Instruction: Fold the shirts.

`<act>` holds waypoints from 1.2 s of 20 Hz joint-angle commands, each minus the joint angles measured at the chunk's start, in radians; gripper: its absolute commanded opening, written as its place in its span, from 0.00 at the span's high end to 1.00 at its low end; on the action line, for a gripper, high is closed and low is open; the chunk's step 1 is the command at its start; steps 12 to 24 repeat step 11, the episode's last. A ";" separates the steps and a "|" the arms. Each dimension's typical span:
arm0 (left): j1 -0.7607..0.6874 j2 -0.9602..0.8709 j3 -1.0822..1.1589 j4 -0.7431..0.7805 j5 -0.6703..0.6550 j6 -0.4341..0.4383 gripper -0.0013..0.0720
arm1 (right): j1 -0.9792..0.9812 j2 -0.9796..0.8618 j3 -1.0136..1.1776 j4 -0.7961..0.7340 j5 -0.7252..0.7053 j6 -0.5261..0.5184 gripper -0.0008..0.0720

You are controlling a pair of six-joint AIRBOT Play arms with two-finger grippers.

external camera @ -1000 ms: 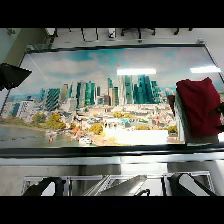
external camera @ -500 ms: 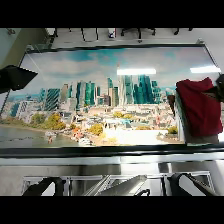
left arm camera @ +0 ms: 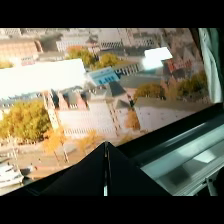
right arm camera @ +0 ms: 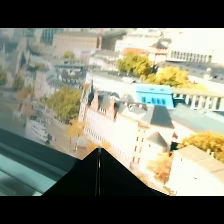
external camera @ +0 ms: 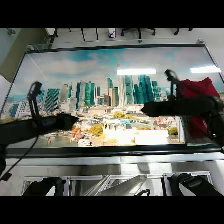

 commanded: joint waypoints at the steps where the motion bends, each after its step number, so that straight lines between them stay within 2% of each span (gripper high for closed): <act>1: -0.058 0.080 -0.156 -0.002 -0.050 -0.025 0.96 | 0.117 0.019 -0.087 -0.018 0.111 -0.017 0.96; 7: -0.057 0.162 -0.202 -0.001 -0.084 -0.035 0.96 | 0.117 0.014 -0.087 0.046 0.061 -0.014 0.96; 24: -0.057 0.137 -0.202 -0.002 -0.081 -0.035 0.96 | 0.117 0.010 -0.087 0.046 0.061 -0.014 0.96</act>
